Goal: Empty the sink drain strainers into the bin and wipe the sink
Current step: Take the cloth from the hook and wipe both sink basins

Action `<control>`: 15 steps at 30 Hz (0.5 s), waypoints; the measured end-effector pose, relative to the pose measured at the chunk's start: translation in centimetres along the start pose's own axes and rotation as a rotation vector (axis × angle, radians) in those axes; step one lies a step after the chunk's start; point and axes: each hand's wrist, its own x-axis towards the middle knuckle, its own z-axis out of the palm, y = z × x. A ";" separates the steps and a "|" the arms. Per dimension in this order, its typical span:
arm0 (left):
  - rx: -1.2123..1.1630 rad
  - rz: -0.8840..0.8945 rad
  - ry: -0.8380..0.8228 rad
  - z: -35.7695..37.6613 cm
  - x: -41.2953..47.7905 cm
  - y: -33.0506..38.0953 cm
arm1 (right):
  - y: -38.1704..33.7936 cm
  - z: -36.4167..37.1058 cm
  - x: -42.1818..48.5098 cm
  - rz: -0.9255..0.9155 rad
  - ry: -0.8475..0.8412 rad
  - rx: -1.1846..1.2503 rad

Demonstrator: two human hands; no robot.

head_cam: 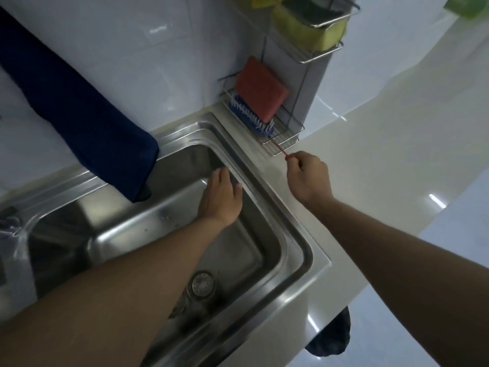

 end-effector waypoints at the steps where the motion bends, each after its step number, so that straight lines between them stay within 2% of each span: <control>1: -0.010 0.017 0.019 0.3 0.8 0.8 | 0.0 -0.6 1.1 0.016 0.035 -0.006; 5: -0.040 0.015 0.084 2.0 4.1 2.9 | 0.5 -2.2 5.2 0.039 0.090 -0.047; 7: -0.034 -0.019 0.062 3.1 5.5 3.4 | 0.8 -2.5 7.0 0.013 0.078 -0.131; 15: 0.102 -0.114 0.061 6.1 8.3 3.7 | 1.5 -2.2 11.4 -0.121 -0.085 -0.298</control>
